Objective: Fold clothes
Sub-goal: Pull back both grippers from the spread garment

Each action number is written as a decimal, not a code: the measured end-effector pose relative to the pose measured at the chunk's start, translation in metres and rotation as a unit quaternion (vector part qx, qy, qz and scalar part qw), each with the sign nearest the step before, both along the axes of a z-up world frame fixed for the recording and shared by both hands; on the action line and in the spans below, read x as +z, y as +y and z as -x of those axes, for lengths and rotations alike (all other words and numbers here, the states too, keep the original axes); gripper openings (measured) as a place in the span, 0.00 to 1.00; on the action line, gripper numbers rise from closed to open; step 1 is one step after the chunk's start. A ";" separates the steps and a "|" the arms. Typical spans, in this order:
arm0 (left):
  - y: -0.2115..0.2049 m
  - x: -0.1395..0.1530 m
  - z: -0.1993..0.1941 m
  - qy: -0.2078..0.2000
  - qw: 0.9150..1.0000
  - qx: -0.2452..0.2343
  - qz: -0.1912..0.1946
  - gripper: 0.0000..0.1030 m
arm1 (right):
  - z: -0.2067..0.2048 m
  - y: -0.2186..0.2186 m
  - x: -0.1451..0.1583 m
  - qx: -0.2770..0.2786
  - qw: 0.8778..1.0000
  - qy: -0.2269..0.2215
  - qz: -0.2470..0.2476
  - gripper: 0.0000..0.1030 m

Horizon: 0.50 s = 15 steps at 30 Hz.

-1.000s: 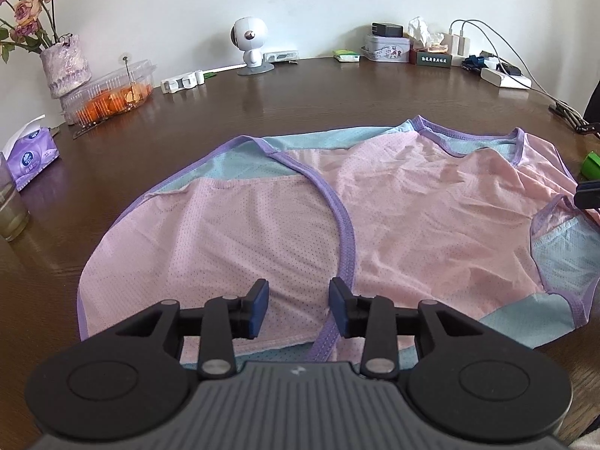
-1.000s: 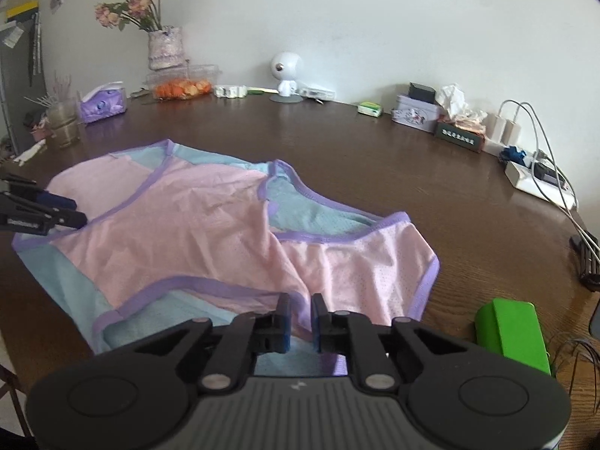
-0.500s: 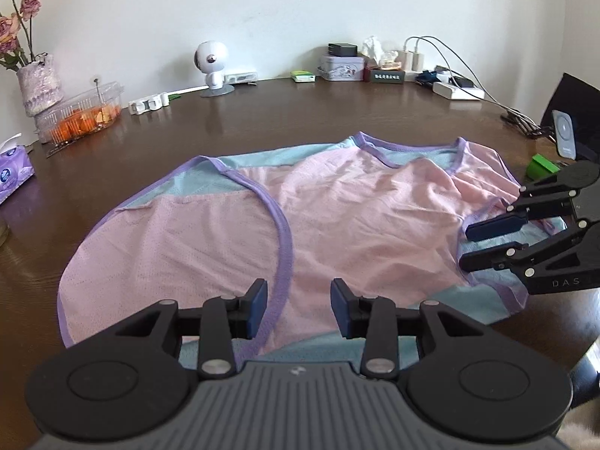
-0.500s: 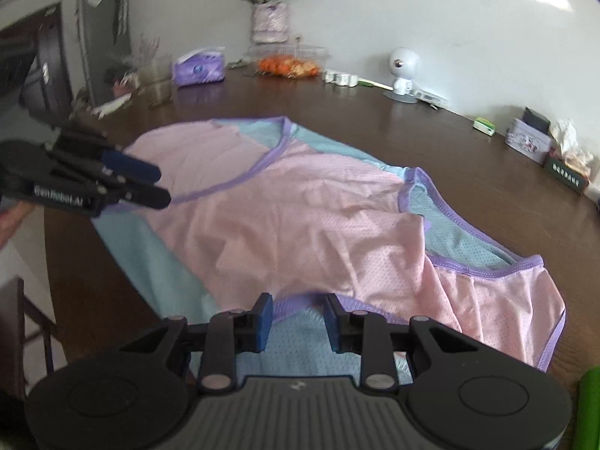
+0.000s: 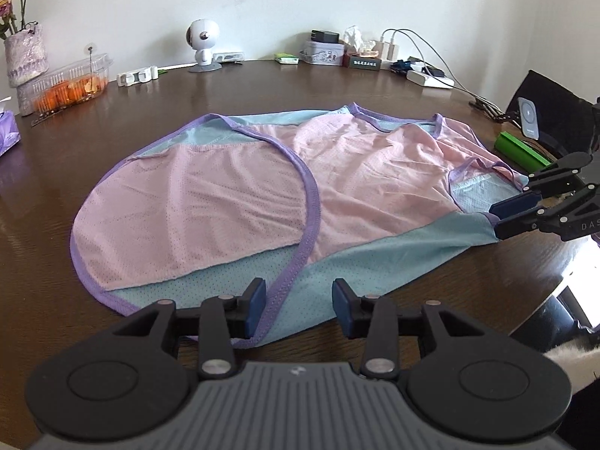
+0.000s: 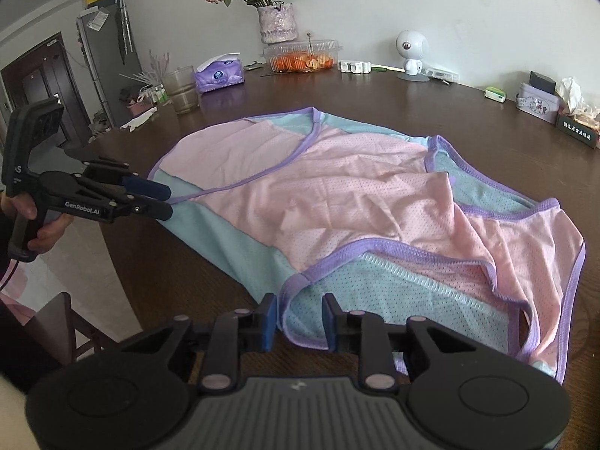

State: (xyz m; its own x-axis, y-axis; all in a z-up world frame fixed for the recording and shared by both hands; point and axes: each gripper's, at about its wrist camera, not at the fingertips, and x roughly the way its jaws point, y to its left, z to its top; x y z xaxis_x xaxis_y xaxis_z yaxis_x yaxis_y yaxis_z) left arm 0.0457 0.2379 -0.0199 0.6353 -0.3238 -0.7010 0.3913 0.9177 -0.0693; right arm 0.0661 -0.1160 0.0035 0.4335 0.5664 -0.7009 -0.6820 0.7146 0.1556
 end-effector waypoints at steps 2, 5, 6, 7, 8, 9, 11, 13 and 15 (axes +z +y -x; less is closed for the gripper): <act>0.007 -0.003 0.002 0.001 1.000 -0.007 0.011 0.39 | 0.004 0.000 -0.001 0.003 1.000 0.005 -0.004 0.23; 0.018 -0.005 0.001 0.003 0.999 -0.018 0.026 0.34 | 0.005 0.001 -0.005 0.003 1.000 0.013 -0.007 0.09; 0.020 -0.005 0.001 0.003 0.999 -0.025 0.026 0.29 | 0.005 0.001 -0.006 0.000 1.000 0.013 -0.005 0.08; 0.022 -0.005 0.000 0.002 0.999 -0.031 0.024 0.20 | 0.005 0.001 -0.007 -0.002 1.000 0.014 -0.004 0.06; 0.025 -0.005 -0.001 0.000 0.999 -0.036 0.021 0.16 | 0.004 0.000 -0.007 -0.005 1.000 0.017 -0.007 0.04; 0.027 -0.006 -0.001 -0.003 0.999 -0.040 0.019 0.09 | 0.003 -0.002 -0.007 -0.008 1.000 0.020 -0.009 0.03; 0.031 -0.006 -0.002 -0.008 0.999 -0.048 0.014 0.05 | 0.003 -0.004 -0.006 -0.012 1.000 0.024 -0.012 0.02; 0.033 -0.005 0.001 -0.015 0.998 -0.053 0.011 0.01 | 0.002 -0.006 -0.004 -0.014 0.999 0.028 -0.014 0.01; 0.035 -0.004 0.001 -0.019 0.998 -0.057 0.013 0.00 | 0.002 -0.010 -0.001 -0.014 0.999 0.034 -0.025 0.01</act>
